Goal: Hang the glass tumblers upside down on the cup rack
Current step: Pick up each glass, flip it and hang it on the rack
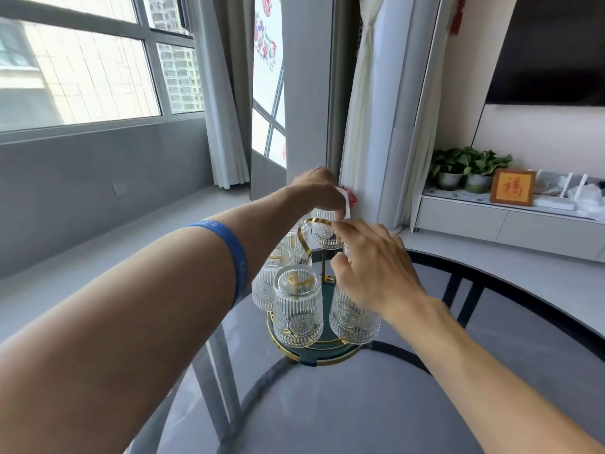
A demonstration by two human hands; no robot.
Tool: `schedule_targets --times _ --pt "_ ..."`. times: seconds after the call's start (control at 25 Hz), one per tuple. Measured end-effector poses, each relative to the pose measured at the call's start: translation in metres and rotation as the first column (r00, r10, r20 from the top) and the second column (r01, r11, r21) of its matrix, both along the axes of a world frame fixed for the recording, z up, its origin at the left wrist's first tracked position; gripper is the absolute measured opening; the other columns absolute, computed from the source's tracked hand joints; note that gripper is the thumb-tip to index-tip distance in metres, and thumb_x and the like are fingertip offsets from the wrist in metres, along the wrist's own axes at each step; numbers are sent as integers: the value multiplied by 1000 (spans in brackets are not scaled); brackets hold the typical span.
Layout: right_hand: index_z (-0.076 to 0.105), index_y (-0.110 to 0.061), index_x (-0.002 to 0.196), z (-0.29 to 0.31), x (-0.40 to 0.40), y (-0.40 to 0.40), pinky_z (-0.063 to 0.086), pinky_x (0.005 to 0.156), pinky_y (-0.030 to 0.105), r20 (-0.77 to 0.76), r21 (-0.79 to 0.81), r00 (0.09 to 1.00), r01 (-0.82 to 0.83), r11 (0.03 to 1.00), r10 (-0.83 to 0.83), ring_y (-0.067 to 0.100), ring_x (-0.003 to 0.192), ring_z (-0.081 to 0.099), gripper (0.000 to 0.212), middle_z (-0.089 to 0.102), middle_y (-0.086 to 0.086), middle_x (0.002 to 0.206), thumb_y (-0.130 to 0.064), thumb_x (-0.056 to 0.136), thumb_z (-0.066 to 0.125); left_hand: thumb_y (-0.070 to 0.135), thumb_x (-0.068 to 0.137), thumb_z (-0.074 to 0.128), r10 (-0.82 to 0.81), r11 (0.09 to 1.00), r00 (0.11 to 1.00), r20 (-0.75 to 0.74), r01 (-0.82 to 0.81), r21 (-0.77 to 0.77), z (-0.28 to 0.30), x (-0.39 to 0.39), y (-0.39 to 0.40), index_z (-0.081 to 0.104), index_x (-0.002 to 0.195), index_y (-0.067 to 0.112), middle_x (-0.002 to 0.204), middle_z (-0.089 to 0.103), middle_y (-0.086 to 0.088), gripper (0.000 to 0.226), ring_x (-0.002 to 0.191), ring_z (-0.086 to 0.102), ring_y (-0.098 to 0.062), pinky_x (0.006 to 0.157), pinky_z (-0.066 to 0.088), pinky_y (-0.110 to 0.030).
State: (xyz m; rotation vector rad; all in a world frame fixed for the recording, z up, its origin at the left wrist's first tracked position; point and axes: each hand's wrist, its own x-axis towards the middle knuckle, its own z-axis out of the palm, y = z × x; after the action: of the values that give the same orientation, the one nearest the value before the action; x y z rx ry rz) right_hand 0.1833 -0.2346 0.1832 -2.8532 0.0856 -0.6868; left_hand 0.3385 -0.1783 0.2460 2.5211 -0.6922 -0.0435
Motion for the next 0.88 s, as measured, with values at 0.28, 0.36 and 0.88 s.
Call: schedule_targets --times 0.28,0.36,0.88 --pt "45 -24 137 1 0 -2 37 101 47 -8 48 999 -32 998 32 22 117 49 49 54 -5 134 -23 89 43 10 81 65 -108 976 993 53 96 197 -20 13 -13 63 127 14 123 65 -13 46 98 62 -24 88 53 -33" --pt "47 -24 133 1 -1 -1 38 99 47 -12 60 999 -34 998 35 23 114 50 45 55 -5 130 -24 88 43 10 80 67 -120 965 991 58 103 242 -23 16 -16 64 126 13 122 66 -13 46 102 65 -27 92 55 -35" --pt "43 -24 141 6 4 -2 33 99 50 -83 16 996 14 1000 -13 26 122 49 50 47 -5 144 -28 91 39 16 83 76 -148 984 987 -59 141 -111 1 5 5 66 119 9 100 63 -4 38 87 60 -17 44 44 -8"
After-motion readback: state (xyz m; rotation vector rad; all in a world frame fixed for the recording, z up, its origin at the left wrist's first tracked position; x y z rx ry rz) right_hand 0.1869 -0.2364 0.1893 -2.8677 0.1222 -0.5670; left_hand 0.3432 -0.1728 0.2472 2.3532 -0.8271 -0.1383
